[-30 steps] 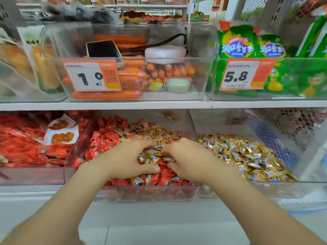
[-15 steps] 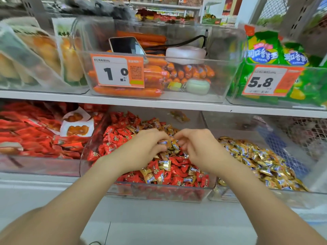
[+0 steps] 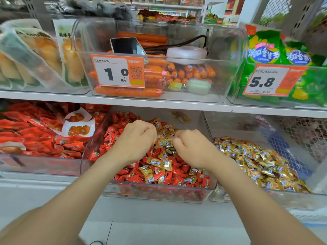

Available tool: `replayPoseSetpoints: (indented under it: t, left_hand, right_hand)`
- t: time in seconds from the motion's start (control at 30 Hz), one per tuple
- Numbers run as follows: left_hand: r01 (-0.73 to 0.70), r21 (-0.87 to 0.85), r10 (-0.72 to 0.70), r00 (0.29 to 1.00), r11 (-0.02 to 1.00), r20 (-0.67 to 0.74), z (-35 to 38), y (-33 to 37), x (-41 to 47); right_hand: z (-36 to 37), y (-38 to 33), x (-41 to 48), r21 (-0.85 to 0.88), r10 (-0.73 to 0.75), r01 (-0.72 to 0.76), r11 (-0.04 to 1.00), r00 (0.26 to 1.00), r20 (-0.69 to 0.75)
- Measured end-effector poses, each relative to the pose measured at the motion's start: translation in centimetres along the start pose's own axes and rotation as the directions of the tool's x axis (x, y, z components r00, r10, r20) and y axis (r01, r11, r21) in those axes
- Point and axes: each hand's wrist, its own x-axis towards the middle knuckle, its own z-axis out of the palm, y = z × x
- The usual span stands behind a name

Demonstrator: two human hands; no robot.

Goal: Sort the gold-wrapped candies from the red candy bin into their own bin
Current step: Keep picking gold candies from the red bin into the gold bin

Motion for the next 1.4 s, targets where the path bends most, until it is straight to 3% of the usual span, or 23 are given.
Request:
replayPoseSetpoints:
  t: [0.1, 0.17, 0.27, 0.37, 0.5, 0.7, 0.8, 1.1, 1.27, 1.4]
  left_hand:
    - [-0.072, 0.108, 0.073, 0.997, 0.992, -0.004, -0.2, 0.2, -0.7]
    - [-0.103, 0.198, 0.099, 0.995, 0.975, 0.032, -0.2, -0.4, -0.7]
    - [-0.21, 0.328, 0.164, 0.973, 0.921, 0.163, -0.8, -1.6, -0.8]
    - [-0.259, 0.33, 0.158, 0.94, 0.908, 0.304, -2.0, -1.7, -1.9]
    - [-0.195, 0.266, 0.069, 0.906, 0.944, 0.418, -2.6, -2.0, -3.2]
    - [-0.14, 0.498, -0.062, 0.928, 0.856, 0.368, -1.7, -1.8, -3.9]
    - [-0.119, 0.514, -0.089, 0.928, 0.849, 0.363, -1.6, -1.6, -3.5]
    - [-0.205, 0.63, -0.023, 0.942, 0.749, 0.334, -1.3, -1.5, -2.9]
    - [-0.285, 0.66, 0.028, 0.928, 0.695, 0.371, -0.2, -0.8, -2.7]
    - [-0.308, 0.665, 0.029, 0.918, 0.68, 0.395, -0.3, -1.2, -2.6]
  right_hand:
    - [-0.2, -0.5, -0.4, 0.039, -0.015, 0.019, 0.999, 0.996, -0.092]
    - [-0.2, -0.7, -0.6, 0.075, -0.054, 0.059, 0.995, 0.996, -0.064]
    - [0.1, -0.8, -0.9, 0.16, -0.084, 0.077, 0.984, 0.996, 0.041]
    - [0.5, -1.1, -1.3, 0.138, -0.124, 0.116, 0.984, 0.991, 0.047]
    - [1.0, -1.5, -1.3, -0.108, -0.167, 0.177, 0.978, 0.981, 0.098]
    - [1.2, -1.0, -0.9, -0.089, -0.226, 0.248, 0.965, 0.952, 0.208]
    - [1.0, -1.1, -0.9, -0.1, -0.244, 0.276, 0.956, 0.936, 0.254]
    - [0.2, -1.1, -1.4, 0.049, -0.118, 0.113, 0.992, 0.987, 0.106]
    - [0.1, -1.1, -1.5, 0.02, -0.06, 0.058, 0.998, 0.992, 0.115]
    - [-0.4, -0.7, -1.5, 0.172, 0.036, -0.039, 0.984, 0.999, 0.021]
